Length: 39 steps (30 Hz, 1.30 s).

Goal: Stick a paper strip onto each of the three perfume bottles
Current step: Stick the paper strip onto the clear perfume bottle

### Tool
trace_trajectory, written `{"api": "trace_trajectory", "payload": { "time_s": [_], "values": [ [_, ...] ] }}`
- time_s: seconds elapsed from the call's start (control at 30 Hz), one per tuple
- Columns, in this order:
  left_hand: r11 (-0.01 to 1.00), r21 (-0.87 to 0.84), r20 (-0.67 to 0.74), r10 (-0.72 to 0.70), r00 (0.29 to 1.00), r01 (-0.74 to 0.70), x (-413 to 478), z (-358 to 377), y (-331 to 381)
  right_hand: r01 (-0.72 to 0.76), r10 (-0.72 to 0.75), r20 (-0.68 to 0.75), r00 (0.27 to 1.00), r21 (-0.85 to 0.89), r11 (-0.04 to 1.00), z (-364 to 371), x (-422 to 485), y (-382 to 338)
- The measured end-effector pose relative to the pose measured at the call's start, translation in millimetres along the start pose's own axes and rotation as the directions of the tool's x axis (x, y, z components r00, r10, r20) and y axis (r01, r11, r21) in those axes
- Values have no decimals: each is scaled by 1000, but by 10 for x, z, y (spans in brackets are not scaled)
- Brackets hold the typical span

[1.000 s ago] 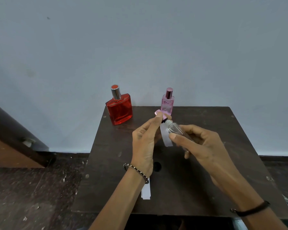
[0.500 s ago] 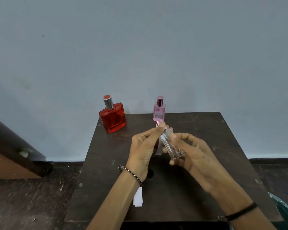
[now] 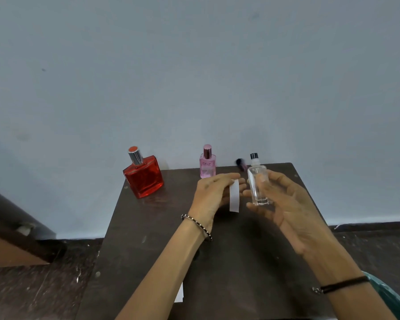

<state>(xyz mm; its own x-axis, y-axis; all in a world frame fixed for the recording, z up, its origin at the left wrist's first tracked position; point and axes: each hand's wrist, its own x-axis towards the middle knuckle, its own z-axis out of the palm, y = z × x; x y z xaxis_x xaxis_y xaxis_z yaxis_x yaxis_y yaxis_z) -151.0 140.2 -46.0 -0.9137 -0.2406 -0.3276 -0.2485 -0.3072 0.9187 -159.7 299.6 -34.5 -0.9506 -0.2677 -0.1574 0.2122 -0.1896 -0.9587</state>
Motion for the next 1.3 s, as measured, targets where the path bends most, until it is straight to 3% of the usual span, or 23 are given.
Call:
{"api": "trace_trajectory", "payload": {
  "time_s": [0.4,0.6,0.87,1.07,1.13,1.23,1.3],
  "values": [
    [985,175,-52,13,999,-3,105,-50,-179,-8,9,-31,999,34,999,-109,74,21],
    [946,312,-64,117,991,-92,142,-26,-191,-3,4,-49,999,21,1000,-132,81,8],
    [846,513,-140,252,957,-148,251,93,-248,-5,7,-48,999,35,999,-175,85,16],
    [712,691,-251,397,883,-123,408,328,-298,9,-8,-32,999,46,999,-189,76,25],
    [654,754,-263,384,885,-60,474,432,-286,17,-16,-20,1000,53,998,-184,75,23],
    [567,819,-255,228,940,85,600,570,-271,19,-17,-19,1000,62,998,-176,87,19],
    [564,822,-279,279,919,78,689,636,-205,16,-15,-27,1000,57,998,-181,90,8]
  ]
}}
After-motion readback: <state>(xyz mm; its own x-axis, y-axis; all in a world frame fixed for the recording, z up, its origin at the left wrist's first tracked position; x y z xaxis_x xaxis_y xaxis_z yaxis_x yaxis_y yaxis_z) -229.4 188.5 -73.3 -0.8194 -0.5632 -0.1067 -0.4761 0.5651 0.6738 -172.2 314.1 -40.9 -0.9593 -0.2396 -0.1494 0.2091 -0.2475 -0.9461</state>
